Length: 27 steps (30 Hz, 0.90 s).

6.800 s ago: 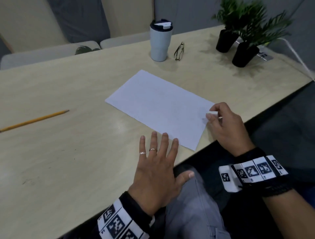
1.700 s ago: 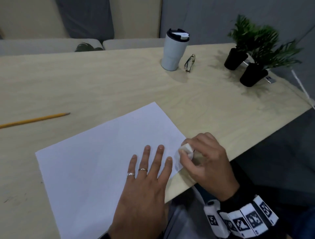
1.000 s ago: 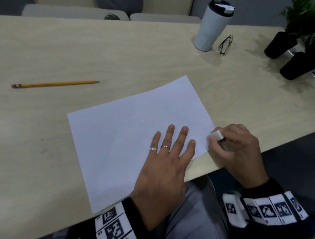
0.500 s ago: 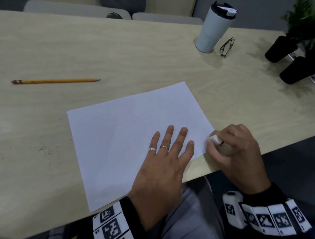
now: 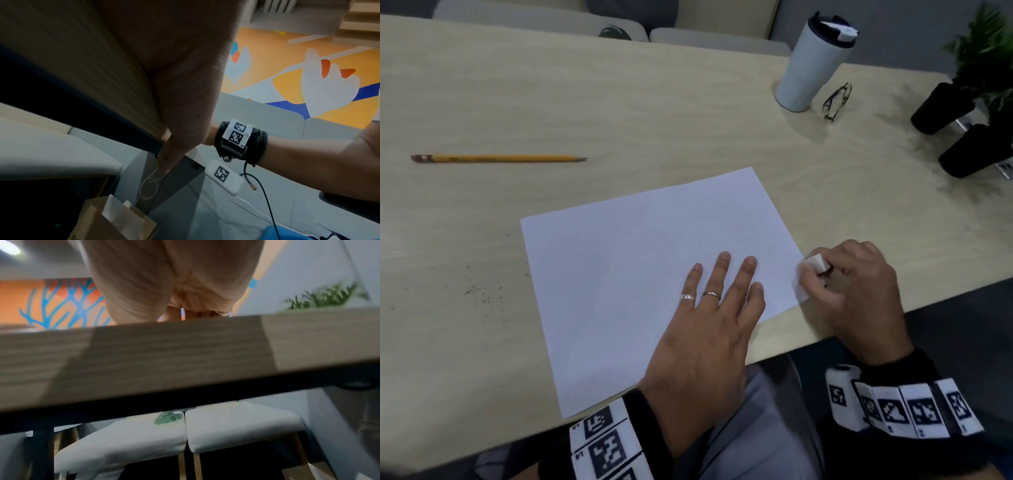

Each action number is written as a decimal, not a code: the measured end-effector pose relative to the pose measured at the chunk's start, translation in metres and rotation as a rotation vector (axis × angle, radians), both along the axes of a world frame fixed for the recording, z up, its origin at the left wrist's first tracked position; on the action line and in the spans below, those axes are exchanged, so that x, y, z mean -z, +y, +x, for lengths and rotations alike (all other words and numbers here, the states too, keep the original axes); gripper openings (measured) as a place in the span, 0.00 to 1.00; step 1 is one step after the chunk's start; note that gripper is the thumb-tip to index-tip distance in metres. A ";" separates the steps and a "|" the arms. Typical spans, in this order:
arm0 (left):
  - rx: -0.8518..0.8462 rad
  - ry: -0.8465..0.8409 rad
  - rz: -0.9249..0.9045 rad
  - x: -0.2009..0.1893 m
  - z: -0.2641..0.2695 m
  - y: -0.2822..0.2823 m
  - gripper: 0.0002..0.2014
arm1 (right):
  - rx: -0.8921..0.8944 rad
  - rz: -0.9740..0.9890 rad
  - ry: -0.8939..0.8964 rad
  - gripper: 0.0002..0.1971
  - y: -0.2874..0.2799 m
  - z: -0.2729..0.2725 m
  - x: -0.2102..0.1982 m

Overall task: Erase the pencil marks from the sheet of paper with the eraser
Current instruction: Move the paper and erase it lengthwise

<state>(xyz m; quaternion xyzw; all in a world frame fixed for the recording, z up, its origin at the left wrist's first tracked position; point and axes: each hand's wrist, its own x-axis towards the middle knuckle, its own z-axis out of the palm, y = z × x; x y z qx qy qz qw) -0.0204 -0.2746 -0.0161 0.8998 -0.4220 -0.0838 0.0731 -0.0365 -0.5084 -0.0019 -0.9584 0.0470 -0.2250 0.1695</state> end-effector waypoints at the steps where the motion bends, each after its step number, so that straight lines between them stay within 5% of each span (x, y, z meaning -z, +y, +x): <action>1: -0.006 -0.017 -0.021 0.001 0.000 0.000 0.47 | -0.022 0.002 0.003 0.06 0.005 0.000 0.000; 6: 0.008 -0.044 -0.050 0.005 -0.001 0.001 0.46 | 0.095 0.101 0.118 0.09 0.003 0.008 -0.004; 10: 0.008 -0.051 -0.060 0.007 -0.001 0.003 0.46 | 0.227 0.441 0.184 0.13 -0.005 0.035 -0.026; 15: 0.019 -0.050 -0.050 0.006 -0.001 0.004 0.48 | 0.160 0.203 0.356 0.18 0.017 0.056 -0.013; 23: -0.020 -0.091 -0.036 0.001 -0.004 0.004 0.50 | 0.226 0.444 0.293 0.12 0.011 0.052 -0.015; 27: -0.102 -0.105 -0.127 -0.009 -0.006 0.006 0.52 | 0.223 0.736 -0.020 0.16 0.013 0.043 -0.021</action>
